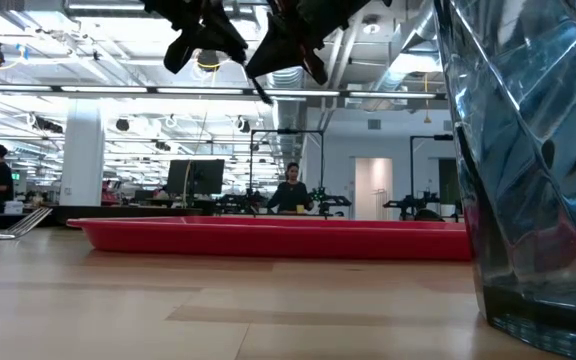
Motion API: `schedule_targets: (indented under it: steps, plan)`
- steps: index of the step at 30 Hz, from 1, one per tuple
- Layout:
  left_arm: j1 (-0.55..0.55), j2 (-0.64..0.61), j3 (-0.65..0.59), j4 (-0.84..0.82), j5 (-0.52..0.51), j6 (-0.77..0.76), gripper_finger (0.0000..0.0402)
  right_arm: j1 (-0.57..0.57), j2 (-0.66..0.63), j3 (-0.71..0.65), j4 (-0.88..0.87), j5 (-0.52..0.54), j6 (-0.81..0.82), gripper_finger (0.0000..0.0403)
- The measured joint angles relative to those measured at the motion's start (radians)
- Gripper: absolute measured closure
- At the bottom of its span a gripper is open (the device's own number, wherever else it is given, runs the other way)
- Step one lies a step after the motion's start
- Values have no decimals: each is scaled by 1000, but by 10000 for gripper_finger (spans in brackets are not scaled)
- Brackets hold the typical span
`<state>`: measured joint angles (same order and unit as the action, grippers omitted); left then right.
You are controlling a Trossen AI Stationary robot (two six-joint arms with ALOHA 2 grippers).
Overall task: Pick and place plate/cup/fork/spoon on tray
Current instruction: Put the black spoon on the orange tray
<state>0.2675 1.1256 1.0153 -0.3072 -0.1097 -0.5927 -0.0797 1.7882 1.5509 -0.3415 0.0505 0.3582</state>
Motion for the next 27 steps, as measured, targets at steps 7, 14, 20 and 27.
schedule_targets:
  steps: [7, 14, 20, 27]
  plan:
    - [33, 0, -1, -29, 20, 35, 398, 1, -1, 0, 0, 30, -3, 334]
    - [99, -7, -1, -59, 115, 138, 400, -13, -33, -1, -33, 55, 5, 244]
    - [160, -12, -1, -93, 234, 246, 401, -47, -115, -1, -137, 52, 2, 219]
    - [205, 1, -3, -131, 421, 406, 401, -83, -220, 0, -359, 53, -74, 314]
